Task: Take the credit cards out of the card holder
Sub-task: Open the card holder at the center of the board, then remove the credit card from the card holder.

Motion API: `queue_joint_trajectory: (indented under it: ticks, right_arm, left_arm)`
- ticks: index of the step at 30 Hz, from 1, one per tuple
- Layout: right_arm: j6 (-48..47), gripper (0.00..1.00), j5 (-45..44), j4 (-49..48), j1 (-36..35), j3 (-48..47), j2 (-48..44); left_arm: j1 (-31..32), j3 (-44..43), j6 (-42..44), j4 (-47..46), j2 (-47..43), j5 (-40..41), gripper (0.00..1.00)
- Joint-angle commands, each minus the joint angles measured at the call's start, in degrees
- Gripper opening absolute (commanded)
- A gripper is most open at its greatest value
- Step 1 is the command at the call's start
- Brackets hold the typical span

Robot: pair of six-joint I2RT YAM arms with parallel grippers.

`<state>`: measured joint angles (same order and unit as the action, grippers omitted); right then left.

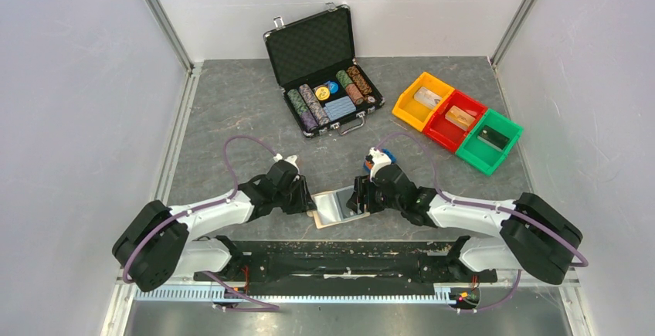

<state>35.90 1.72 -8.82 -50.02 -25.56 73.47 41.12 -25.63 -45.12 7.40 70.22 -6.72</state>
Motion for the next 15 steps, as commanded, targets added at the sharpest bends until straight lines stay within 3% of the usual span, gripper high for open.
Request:
queue_joint_trajectory:
  ticks: [1,6,15]
  right_arm:
    - [-1.6,0.63,-3.3,1.9,0.0,-3.0,-1.6]
    - [-2.5,0.63,-5.4,4.0,0.0,-3.4,-3.3]
    - [-1.0,0.59,0.5,-1.5,0.0,-1.9,-0.2]
  left_arm:
    - [-0.1,0.4,0.8,-2.6,-1.1,-1.3,0.35]
    - [0.0,0.6,0.6,-2.6,-1.3,-1.6,0.35]
    - [-0.1,1.3,0.1,-3.4,-2.1,-2.2,0.36]
